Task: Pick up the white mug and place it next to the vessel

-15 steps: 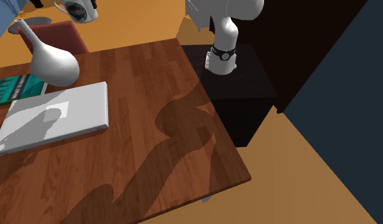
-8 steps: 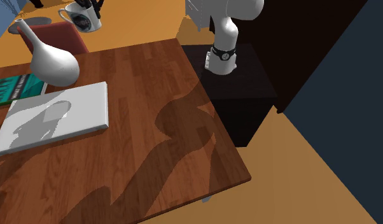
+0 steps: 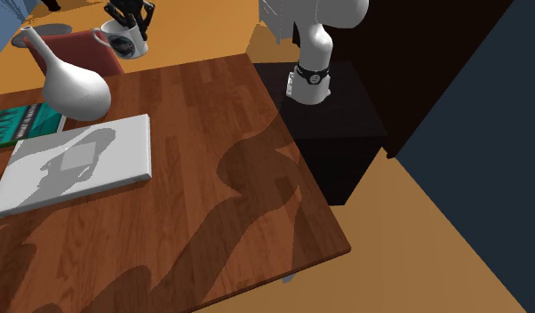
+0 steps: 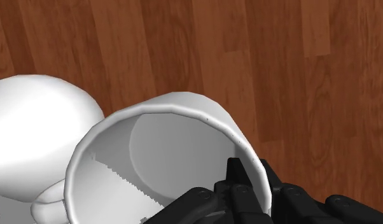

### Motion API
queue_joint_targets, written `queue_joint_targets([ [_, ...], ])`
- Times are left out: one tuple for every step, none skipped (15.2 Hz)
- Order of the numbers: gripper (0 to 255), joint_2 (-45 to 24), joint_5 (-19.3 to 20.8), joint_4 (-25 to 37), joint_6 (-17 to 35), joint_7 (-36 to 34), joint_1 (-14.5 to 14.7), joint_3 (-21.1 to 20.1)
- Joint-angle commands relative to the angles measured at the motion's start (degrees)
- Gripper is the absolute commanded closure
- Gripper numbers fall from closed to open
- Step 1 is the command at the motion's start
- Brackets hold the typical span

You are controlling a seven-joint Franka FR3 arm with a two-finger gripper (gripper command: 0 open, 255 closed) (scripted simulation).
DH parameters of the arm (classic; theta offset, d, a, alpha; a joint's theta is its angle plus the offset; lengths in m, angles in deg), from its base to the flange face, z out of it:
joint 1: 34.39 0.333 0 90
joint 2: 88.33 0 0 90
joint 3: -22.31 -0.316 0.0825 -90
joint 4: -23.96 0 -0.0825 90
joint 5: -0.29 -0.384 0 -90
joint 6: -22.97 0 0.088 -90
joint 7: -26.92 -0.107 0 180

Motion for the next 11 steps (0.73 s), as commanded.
queue_joint_targets([
  [255, -0.8, -0.8, -1.0, 1.5, 0.5, -0.1, 0.0],
  [255, -1.3, -1.2, -1.4, 2.2, 0.8, -0.2, 0.0],
  [255, -1.8, -1.7, -1.8, 3.0, 1.2, -0.3, 0.0],
  [255, -2.3, -2.2, -2.2, 3.7, 1.5, -0.4, -0.1],
  [255, -2.8, -2.8, -2.6, 4.4, 1.9, -0.5, -0.1],
  [255, -3.3, -3.3, -3.0, 5.1, 2.2, -0.6, -0.2],
  [255, -3.9, -3.9, -3.4, 5.8, 2.6, -0.8, -0.3],
  [255, -4.4, -4.5, -3.7, 6.5, 3.0, -0.9, -0.4],
  [255, -5.0, -5.1, -4.1, 7.2, 3.4, -1.1, -0.5],
  [255, -5.6, -5.7, -4.4, 7.9, 3.9, -1.3, -0.7],
  [255, -6.2, -6.4, -4.7, 8.6, 4.3, -1.4, -0.8],
])
